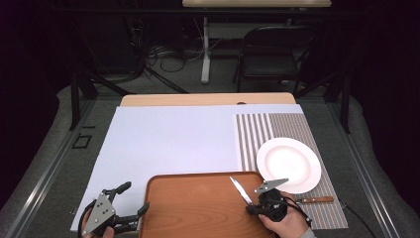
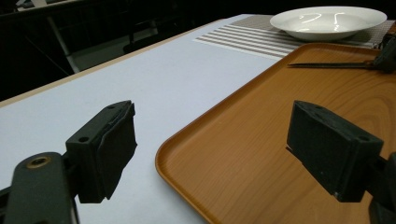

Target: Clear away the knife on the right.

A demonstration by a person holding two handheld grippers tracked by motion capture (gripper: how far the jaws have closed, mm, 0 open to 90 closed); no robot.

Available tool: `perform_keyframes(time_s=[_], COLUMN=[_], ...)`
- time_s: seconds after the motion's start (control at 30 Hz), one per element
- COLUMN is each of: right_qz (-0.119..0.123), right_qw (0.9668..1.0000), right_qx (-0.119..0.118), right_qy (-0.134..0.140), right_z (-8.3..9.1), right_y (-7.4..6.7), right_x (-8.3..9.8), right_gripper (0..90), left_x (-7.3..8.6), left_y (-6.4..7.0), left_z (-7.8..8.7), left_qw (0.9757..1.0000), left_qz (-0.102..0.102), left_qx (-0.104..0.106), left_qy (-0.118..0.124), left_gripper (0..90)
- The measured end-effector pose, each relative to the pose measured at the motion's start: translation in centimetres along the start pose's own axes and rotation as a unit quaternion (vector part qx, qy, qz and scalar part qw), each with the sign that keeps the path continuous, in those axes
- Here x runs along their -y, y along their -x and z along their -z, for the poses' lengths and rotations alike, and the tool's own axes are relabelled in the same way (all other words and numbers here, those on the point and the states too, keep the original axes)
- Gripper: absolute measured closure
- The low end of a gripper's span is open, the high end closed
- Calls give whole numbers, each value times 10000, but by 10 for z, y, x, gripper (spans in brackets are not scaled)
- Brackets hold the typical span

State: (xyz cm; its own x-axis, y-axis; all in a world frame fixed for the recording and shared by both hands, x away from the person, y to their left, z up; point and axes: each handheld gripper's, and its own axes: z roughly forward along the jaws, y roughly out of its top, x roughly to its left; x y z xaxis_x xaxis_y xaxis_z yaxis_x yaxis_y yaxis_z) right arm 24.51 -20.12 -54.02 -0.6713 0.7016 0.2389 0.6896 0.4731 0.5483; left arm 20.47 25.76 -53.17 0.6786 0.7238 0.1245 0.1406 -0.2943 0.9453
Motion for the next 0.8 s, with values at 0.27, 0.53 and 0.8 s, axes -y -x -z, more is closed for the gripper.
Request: perform_keyframes(time_s=[0.27,0.53,0.8], right_qz=[-90,-109,-268], right_qw=[9999,9998,9994], right_qx=[43,127,204], right_qy=[-20,-99,127], right_z=[6,9,8], right_y=[4,4,7], right_x=[2,6,10], right_gripper=[900,900,900], left_x=[0,0,0], left_y=[0,0,0], left_z=[0,0,0], left_qw=[10000,10000,10000], left_qz=[14,13,12], left_qx=[-9,-11,-15], left_qy=[1,3,-1], left_gripper=[156,156,156])
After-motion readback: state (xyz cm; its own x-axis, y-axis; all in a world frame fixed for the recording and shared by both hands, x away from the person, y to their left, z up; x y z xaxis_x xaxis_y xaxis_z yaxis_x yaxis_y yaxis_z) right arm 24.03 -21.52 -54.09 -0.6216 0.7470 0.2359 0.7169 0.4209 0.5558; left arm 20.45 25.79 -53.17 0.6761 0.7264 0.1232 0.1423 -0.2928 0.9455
